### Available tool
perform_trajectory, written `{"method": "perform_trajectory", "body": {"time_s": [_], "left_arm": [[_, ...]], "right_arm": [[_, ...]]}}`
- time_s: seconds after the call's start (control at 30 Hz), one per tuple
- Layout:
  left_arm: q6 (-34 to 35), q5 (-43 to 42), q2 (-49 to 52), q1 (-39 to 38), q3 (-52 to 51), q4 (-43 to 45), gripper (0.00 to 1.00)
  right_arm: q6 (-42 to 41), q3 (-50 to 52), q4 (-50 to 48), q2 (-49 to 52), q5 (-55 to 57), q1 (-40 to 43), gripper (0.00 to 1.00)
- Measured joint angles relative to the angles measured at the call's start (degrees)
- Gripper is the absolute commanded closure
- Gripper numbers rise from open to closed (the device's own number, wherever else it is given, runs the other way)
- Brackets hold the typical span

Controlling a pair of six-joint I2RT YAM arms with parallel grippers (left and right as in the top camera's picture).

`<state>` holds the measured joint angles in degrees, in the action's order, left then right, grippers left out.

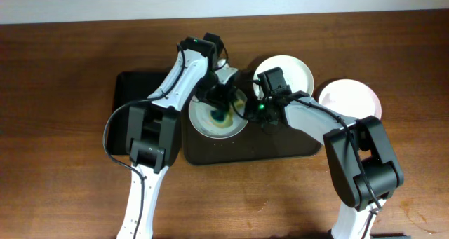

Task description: Clean dirty plates on tray and stack at the side

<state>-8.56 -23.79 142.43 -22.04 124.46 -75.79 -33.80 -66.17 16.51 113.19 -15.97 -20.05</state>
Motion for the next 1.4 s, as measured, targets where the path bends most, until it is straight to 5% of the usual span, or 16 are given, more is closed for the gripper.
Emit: {"method": "perform_trajectory", "body": {"time_s": [0.13,0.3,0.4,0.53,0.67,0.83,1.07,1.4], "left_arm": [[5.8,0.9,0.2,-0.4,0.0,9.0,1.00],[23.1,26.6,0.2,-2.6,0.8,11.3,1.00],[25.9,37.9,0.2,-2.8,1.4,7.8,1.00],[27.0,42.2,1.2,-1.9,13.6,-3.3,1.00],[26.3,41.3,1.3,-0.1,32.3,-9.1,1.00],[25.9,36.2,1.3,0.0,33.7,-10.4,1.00],[24.4,28.3,1.3,0.3,33.7,-10.3,1.00],[24.0,26.8,1.3,1.0,33.7,-10.4,1.00]], "right_arm": [[-0.1,0.0,-0.1,0.0,0.1,0.0,0.96],[-0.1,0.0,-0.2,0.0,0.1,0.1,0.96],[0.0,0.0,-0.6,0.1,0.0,0.0,0.96],[0.3,-0.8,3.0,0.0,-0.5,0.0,0.96],[5.1,-5.3,15.7,0.2,0.2,0.0,0.96],[8.6,-7.8,24.7,-3.3,6.6,-1.4,0.96],[6.6,-8.0,33.5,-15.8,36.5,-17.6,0.96],[4.0,-8.1,39.3,-16.6,77.7,-30.7,0.96]]}}
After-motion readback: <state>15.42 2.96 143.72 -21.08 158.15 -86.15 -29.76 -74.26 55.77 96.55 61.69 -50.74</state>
